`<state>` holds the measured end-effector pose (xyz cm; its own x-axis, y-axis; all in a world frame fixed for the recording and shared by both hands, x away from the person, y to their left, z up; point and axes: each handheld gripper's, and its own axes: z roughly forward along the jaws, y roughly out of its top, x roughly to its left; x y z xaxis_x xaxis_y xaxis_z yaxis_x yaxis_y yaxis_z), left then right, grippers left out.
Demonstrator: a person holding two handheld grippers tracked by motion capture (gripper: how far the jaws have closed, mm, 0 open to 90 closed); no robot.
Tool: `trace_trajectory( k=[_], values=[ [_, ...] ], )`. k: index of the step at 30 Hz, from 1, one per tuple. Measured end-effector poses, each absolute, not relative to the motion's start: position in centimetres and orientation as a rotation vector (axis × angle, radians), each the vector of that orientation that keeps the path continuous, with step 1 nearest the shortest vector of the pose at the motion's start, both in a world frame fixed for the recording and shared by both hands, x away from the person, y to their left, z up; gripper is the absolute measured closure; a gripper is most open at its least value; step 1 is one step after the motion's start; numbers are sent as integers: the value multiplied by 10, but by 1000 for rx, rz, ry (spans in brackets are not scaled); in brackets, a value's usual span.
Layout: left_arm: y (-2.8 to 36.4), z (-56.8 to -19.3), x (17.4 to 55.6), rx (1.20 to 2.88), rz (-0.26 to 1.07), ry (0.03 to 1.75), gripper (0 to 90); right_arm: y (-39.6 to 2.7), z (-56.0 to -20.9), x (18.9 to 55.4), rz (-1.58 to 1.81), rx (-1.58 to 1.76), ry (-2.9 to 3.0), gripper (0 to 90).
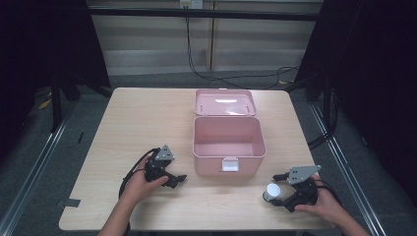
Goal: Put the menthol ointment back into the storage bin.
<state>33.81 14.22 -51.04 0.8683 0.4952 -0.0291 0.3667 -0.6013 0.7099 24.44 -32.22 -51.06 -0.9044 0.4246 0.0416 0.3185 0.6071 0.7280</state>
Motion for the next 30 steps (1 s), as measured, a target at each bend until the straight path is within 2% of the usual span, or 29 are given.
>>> trace_trajectory(
  k=[11, 14, 21, 30],
  values=[
    [142, -510, 338, 2280, 218, 617, 57, -317, -495, 247, 957, 713, 2813, 152],
    [142, -510, 338, 2281, 218, 618, 56, -314, -484, 246, 729, 745, 2896, 182],
    [142, -510, 338, 2280, 218, 618, 56, -303, -466, 243, 464, 819, 2970, 217],
    [142, -510, 338, 2280, 218, 618, 57, -289, -441, 247, 307, 814, 2996, 252]
  ],
)
